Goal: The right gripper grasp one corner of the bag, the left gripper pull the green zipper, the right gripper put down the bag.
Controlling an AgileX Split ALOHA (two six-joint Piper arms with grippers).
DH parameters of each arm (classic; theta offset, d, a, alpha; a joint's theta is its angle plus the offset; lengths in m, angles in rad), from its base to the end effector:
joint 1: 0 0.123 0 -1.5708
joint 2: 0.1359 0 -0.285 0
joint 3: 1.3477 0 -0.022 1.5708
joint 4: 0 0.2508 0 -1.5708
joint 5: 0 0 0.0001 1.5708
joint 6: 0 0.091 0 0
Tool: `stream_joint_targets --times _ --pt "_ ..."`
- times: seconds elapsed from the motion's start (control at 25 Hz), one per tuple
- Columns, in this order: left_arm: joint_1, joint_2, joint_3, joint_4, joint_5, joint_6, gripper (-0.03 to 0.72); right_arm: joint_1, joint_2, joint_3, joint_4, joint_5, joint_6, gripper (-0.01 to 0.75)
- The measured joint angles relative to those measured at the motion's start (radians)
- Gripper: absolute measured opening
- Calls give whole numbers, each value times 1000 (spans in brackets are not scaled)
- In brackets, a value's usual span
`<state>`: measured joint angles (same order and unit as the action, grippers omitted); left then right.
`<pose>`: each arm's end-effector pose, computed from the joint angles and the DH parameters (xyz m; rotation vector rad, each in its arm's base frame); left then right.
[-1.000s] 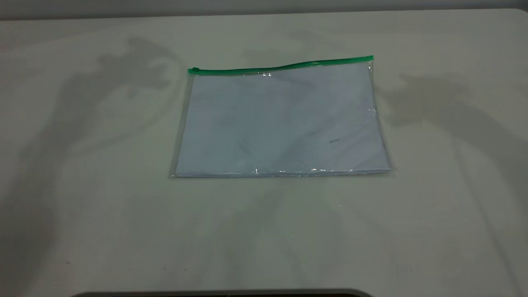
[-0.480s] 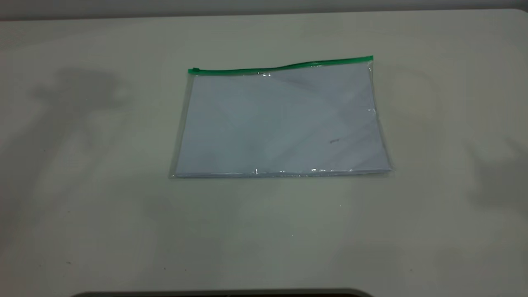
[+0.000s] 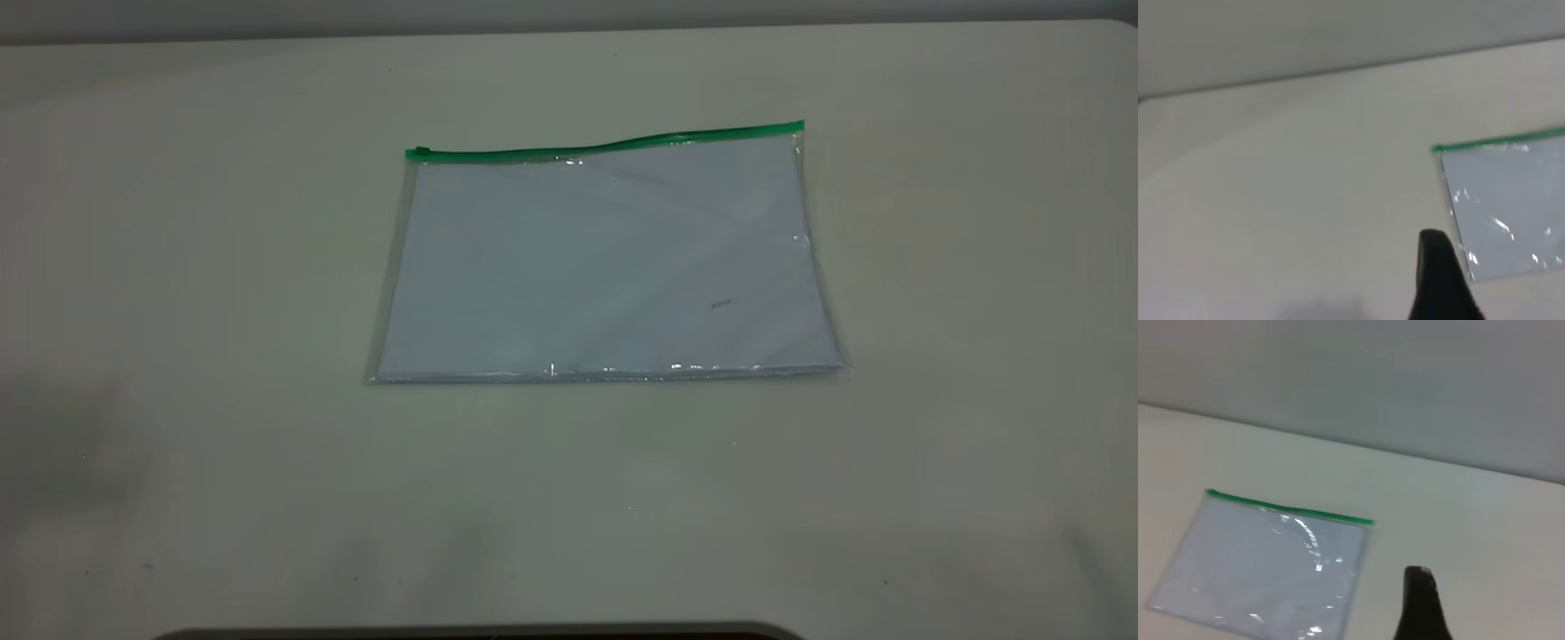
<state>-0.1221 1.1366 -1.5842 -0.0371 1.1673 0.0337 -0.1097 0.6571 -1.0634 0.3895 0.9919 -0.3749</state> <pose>0.1923 -0.0267 0.4883 0.1745 2.1973 -0.0951 0.0903 0.0192 0.4257 -0.2463 1.9958 0.1608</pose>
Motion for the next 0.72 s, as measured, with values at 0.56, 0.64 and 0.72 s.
stream_joint_targets --times 0.56,0.64,0.72 --pt "0 -634 651 1 0 -25 515 11 -305 469 98 42 -63 578" --pt "0 -697 743 1 0 -24 515 11 -337 496 121 36 -77 578" --pt "0 -755 822 1 -3 -21 515 11 -373 506 134 36 -84 578"
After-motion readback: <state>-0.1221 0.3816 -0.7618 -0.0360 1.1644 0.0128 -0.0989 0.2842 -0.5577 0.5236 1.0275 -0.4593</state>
